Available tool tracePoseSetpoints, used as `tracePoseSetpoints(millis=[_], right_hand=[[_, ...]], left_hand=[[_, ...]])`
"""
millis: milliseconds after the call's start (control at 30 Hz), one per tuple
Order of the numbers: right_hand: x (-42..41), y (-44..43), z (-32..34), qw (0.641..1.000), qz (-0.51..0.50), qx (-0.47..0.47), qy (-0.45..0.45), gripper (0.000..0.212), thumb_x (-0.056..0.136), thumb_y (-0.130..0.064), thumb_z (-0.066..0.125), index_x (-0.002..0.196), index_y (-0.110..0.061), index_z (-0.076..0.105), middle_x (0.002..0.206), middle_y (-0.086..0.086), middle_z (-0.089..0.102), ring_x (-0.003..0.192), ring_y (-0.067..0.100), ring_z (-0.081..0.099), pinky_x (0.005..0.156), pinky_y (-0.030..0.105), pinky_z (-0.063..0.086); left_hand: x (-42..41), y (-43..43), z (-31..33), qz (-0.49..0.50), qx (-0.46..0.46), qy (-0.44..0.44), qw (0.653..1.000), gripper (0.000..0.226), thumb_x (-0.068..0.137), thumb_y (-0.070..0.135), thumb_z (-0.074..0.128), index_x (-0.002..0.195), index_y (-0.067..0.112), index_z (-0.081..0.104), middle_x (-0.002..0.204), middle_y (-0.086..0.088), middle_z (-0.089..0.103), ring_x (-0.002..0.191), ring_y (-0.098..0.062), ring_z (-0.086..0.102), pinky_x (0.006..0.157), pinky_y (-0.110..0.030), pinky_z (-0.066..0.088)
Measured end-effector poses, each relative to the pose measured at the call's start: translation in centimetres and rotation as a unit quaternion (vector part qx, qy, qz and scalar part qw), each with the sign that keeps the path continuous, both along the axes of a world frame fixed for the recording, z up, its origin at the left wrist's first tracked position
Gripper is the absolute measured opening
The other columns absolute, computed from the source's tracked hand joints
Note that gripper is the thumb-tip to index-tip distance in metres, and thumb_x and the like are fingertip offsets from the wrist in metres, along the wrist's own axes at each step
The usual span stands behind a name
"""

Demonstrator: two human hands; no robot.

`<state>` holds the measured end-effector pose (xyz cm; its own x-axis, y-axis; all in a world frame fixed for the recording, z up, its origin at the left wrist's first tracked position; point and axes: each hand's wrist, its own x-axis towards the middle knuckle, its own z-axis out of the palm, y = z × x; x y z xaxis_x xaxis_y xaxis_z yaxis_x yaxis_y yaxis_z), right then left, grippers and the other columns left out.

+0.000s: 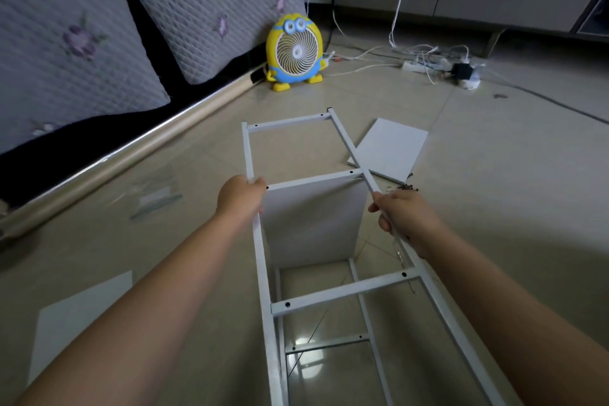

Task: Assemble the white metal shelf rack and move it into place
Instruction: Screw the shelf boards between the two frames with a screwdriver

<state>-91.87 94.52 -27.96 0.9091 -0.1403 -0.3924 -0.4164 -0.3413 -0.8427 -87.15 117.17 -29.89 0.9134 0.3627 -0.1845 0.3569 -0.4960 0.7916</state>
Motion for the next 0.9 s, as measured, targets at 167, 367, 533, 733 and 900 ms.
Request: tracePoseSetpoints(millis=[167, 367, 533, 733, 900], right_hand=[[0.0, -0.4, 0.9, 0.998, -0.016, -0.018, 0.054, 0.036, 0.096, -0.029, 0.044, 0.069, -0.008, 0.056, 0.031, -0.002, 0.045, 0.040, 0.017, 0.038, 0.048, 0.027, 0.029], [-0.2, 0.1, 1.4, 0.995, -0.016, -0.042, 0.085, 0.038, 0.097, -0.029, 0.041, 0.070, -0.008, 0.055, 0.027, -0.004, 0.044, 0.044, 0.018, 0.035, 0.048, 0.027, 0.028], [-0.6, 0.2, 1.9, 0.994, -0.028, -0.034, 0.098, 0.037, 0.097, -0.029, 0.042, 0.070, -0.007, 0.056, 0.030, -0.002, 0.045, 0.046, 0.017, 0.037, 0.052, 0.028, 0.029], [-0.8, 0.6, 1.8, 0.994, -0.039, -0.034, 0.097, 0.034, 0.097, -0.027, 0.042, 0.072, -0.007, 0.054, 0.052, 0.006, 0.047, 0.045, 0.016, 0.038, 0.049, 0.026, 0.031], [-0.8, 0.0, 1.8, 0.996, -0.013, -0.035, 0.087, 0.033, 0.097, -0.026, 0.041, 0.072, -0.008, 0.054, 0.050, 0.005, 0.047, 0.045, 0.016, 0.038, 0.048, 0.026, 0.031]], left_hand=[[-0.1, 0.1, -1.2, -0.006, -0.102, -0.060, 0.993, 0.013, 0.091, 0.020, 0.056, 0.083, 0.010, 0.054, 0.069, -0.009, 0.044, 0.030, 0.001, 0.051, 0.064, -0.029, 0.039], [-0.2, -0.5, -0.2, -0.018, -0.084, -0.038, 0.996, 0.011, 0.093, 0.020, 0.051, 0.093, 0.009, 0.055, 0.080, -0.017, 0.044, 0.034, -0.003, 0.055, 0.048, -0.023, 0.036], [-1.9, -1.6, 2.2, -0.154, 0.331, 0.000, 0.931, 0.040, 0.096, 0.040, 0.037, 0.129, 0.021, 0.049, 0.130, -0.018, 0.038, 0.116, -0.036, 0.043, 0.095, -0.038, 0.036], [-0.8, -5.0, 3.1, -0.378, 0.434, -0.048, 0.816, 0.026, 0.098, 0.023, 0.039, 0.114, 0.007, 0.052, 0.121, -0.013, 0.050, 0.111, -0.031, 0.049, 0.083, -0.034, 0.038], [0.0, -5.5, 2.6, -0.388, 0.441, -0.043, 0.808, 0.022, 0.099, 0.020, 0.037, 0.110, 0.008, 0.051, 0.115, -0.013, 0.056, 0.105, -0.033, 0.053, 0.074, -0.031, 0.036]])
